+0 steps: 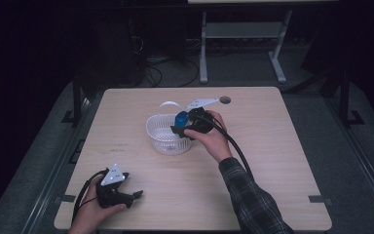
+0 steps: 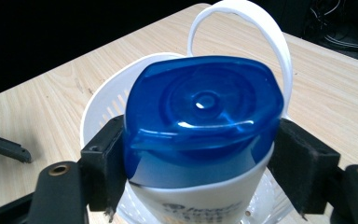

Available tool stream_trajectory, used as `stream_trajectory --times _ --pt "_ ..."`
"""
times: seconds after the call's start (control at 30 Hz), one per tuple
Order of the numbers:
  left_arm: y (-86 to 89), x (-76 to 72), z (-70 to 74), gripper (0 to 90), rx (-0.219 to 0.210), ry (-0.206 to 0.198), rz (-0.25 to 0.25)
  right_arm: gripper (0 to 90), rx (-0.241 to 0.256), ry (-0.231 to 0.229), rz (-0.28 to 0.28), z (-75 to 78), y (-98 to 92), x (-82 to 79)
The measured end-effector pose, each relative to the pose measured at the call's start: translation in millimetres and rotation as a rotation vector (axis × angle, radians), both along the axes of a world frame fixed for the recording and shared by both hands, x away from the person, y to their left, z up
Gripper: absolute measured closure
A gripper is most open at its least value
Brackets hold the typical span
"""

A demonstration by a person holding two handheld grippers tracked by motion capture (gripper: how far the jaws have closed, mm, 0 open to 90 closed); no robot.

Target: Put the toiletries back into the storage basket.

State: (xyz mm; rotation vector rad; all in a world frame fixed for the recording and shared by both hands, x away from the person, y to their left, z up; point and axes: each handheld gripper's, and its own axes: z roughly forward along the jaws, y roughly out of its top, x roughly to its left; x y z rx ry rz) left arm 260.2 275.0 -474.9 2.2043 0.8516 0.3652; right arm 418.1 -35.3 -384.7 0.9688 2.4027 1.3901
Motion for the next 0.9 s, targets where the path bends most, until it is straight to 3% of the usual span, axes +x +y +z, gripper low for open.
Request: stream_trajectory --times 0.37,0.9 --pt "0.3 0.3 0.1 13.3 0.0 -0.001 -0.002 25.5 -0.001 0.002 0.002 9.3 -9.3 -7.5" --pt "0.0 0.1 0.1 13.4 -0.001 -0.001 0.006 25.1 -0.004 0.003 0.003 11.1 -50.0 -34.7"
